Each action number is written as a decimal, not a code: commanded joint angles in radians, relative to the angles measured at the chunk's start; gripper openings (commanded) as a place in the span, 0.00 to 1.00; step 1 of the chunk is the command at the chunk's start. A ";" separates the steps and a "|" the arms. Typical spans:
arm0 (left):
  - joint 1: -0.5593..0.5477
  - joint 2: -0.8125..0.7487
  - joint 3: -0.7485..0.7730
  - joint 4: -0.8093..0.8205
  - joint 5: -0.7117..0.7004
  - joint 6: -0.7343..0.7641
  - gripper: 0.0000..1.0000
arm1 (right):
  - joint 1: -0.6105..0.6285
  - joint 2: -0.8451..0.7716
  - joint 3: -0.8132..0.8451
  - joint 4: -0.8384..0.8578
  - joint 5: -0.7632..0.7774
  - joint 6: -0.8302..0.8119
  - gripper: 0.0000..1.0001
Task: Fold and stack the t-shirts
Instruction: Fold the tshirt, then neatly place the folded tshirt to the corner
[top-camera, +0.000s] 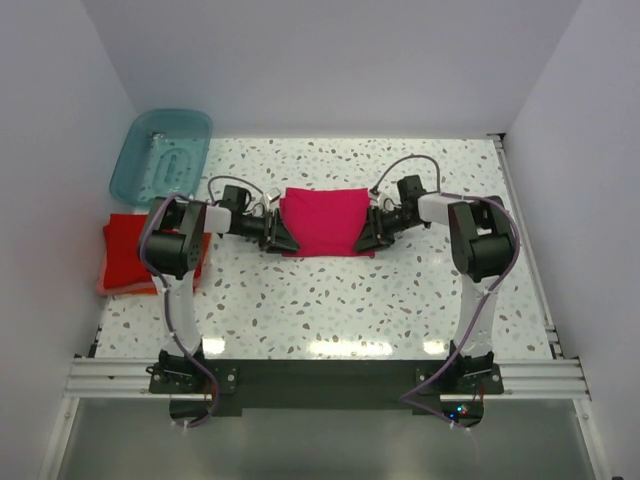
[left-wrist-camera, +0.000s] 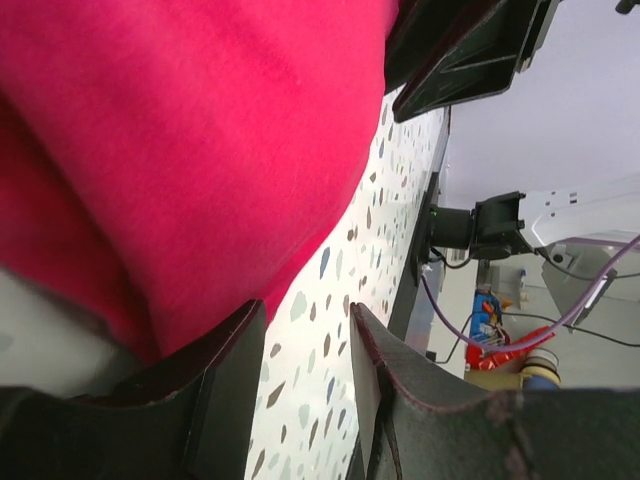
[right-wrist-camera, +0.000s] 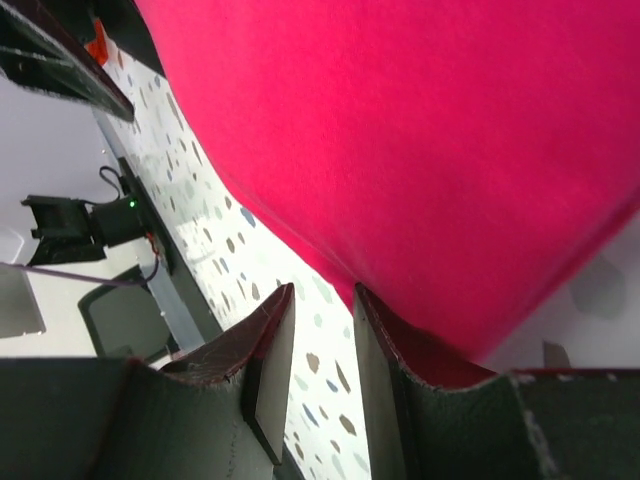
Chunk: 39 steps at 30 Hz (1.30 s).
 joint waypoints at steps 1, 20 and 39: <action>0.038 -0.006 0.015 -0.123 -0.064 0.136 0.46 | -0.037 0.008 -0.033 -0.109 0.054 -0.136 0.35; 0.190 -0.273 0.196 -0.393 -0.604 0.315 0.58 | 0.344 -0.196 0.249 -0.076 0.540 -0.354 0.43; 0.188 -0.229 0.159 -0.386 -0.604 0.273 0.60 | 0.638 0.126 0.449 -0.008 0.772 -0.472 0.52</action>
